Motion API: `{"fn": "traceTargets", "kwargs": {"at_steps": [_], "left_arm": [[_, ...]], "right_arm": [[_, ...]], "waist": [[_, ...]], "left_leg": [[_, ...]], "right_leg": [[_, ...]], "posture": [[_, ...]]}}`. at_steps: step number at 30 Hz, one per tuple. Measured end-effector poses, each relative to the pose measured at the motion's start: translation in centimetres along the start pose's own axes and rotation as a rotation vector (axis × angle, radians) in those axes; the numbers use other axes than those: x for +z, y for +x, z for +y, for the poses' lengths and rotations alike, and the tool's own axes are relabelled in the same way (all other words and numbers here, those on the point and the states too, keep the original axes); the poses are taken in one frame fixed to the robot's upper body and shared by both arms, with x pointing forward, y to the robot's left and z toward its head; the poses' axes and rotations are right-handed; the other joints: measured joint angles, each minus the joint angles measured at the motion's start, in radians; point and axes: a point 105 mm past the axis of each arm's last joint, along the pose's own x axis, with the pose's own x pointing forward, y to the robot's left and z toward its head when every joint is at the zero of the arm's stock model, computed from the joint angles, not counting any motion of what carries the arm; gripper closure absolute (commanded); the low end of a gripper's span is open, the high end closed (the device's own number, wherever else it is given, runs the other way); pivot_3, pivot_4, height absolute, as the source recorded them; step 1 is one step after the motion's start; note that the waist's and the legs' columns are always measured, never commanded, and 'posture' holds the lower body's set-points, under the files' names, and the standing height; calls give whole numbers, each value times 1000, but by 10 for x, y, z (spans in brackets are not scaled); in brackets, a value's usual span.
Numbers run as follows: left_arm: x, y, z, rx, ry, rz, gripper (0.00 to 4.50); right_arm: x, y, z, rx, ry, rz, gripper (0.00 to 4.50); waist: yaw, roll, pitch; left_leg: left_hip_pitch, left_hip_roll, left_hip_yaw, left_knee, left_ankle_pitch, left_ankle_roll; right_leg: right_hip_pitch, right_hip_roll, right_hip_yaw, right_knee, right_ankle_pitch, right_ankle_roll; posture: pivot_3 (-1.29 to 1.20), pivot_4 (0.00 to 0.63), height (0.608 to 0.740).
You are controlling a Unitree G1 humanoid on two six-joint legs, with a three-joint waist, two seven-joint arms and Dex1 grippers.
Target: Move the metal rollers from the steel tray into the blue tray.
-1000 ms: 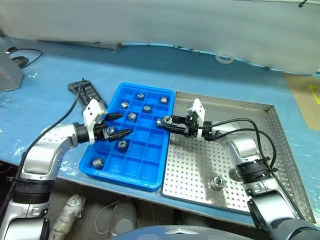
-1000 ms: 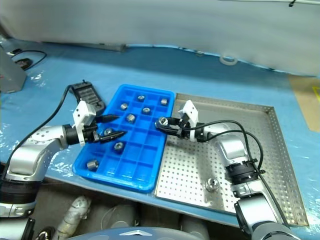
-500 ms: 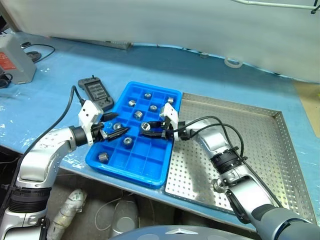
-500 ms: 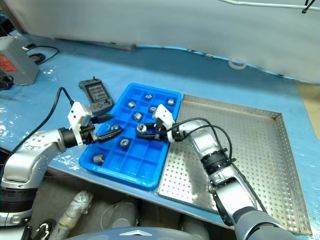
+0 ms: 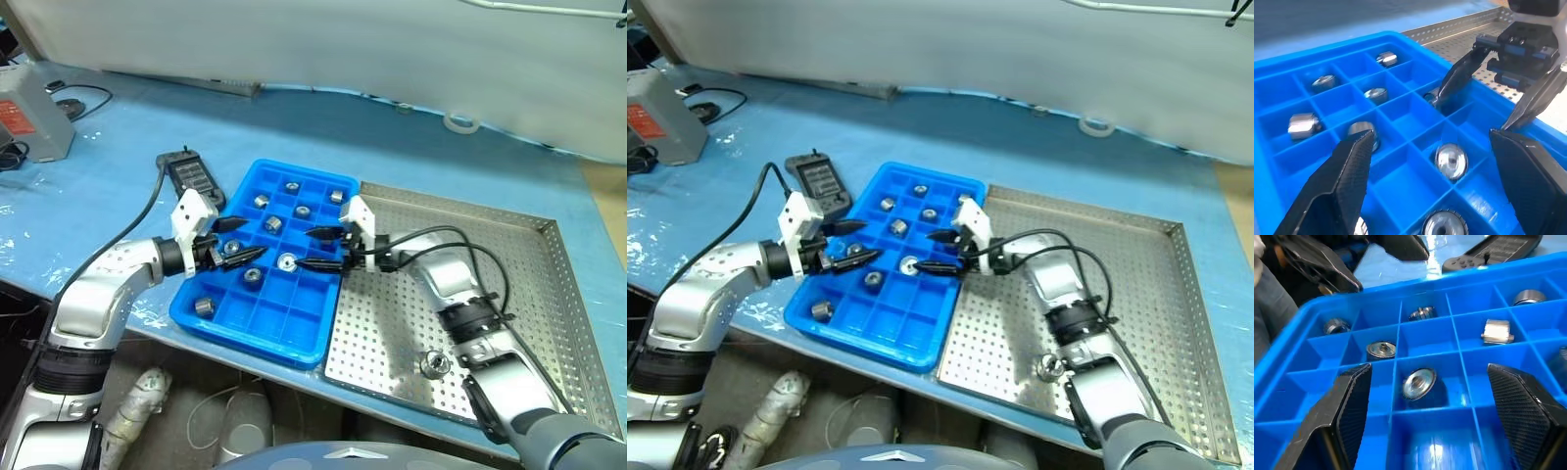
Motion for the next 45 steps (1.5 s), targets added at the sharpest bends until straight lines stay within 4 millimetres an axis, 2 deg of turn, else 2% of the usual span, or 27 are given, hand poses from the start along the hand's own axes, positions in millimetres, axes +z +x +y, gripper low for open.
{"fn": "traceTargets", "kwargs": {"at_steps": [3,6,9,12,15,17,21,26,30,32,34,38,40,45], "left_arm": [[5,19,-8,-98,-6,-29,525],[3,37,-12,-164,-24,-40,525],[4,56,-19,-232,-27,-60,525],[2,70,-27,-299,-32,-65,525],[1,81,-32,-351,-26,-62,525],[3,86,-32,-372,-15,-64,525],[6,93,-32,-403,-1,-65,525],[2,93,-31,-406,4,-55,525],[0,92,-29,-398,6,-45,525],[-1,89,-26,-386,11,-35,525],[-1,88,-25,-380,12,-33,525],[-2,86,-25,-370,14,-32,525],[-3,84,-22,-356,6,-29,525],[-6,81,-21,-339,1,-27,525]], "right_arm": [[12,-42,10,-33,-23,11,592],[2,-74,22,-86,9,75,592],[-21,-104,45,-160,85,155,592],[-34,-129,64,-272,133,195,592],[-37,-145,77,-393,160,201,592],[-40,-147,82,-455,181,201,592],[-55,-164,91,-545,249,244,592],[-76,-185,83,-635,301,265,592],[-89,-202,66,-719,319,258,592],[-89,-201,55,-746,303,250,592],[-84,-185,44,-732,277,223,592],[-87,-149,44,-643,294,224,592],[-88,-141,42,-628,289,226,592],[-121,-153,17,-676,263,245,592]], "waist": [[1,0,0],[-16,-3,-2],[-43,-2,-2],[-77,-2,-3],[-111,-3,-4],[-134,-4,-4],[-152,-2,-5],[-160,-2,-6],[-160,-1,-6],[-161,-1,-6],[-164,-1,-7],[-153,2,-7],[-150,2,-7],[-156,-1,-9]], "left_leg": [[1,0,0,-1,0,0],[2,1,1,-1,-1,1],[1,1,2,-2,-1,2],[1,1,2,-3,-1,2],[2,2,2,-4,-2,3],[2,1,2,-4,-3,5],[2,1,3,-4,-4,6],[1,0,3,-3,-5,8],[0,0,3,-3,-5,9],[1,1,3,-3,-5,10],[1,1,3,-3,-3,12],[1,1,3,-3,-3,12],[1,0,3,-2,-3,12],[1,-1,6,4,-8,14]], "right_leg": [[2,0,0,-1,0,1],[3,0,1,-3,-2,3],[3,0,1,-5,-2,4],[3,0,1,-7,-2,4],[3,0,1,-10,0,7],[4,0,1,-11,0,8],[5,0,2,-13,-2,12],[4,0,1,-13,0,8],[4,0,1,-13,0,7],[4,0,1,-13,0,7],[4,0,1,-12,0,7],[5,0,0,-11,0,7],[6,-1,1,-12,0,7],[8,-3,2,-12,0,6]], "posture": [[21,150,740],[-63,150,740],[-136,150,740],[-196,150,740],[-220,150,740],[-246,150,740],[-255,150,740],[-243,150,740],[-218,150,740],[-202,150,740],[-197,150,740],[-186,150,740],[-178,150,740],[-172,150,740]]}}
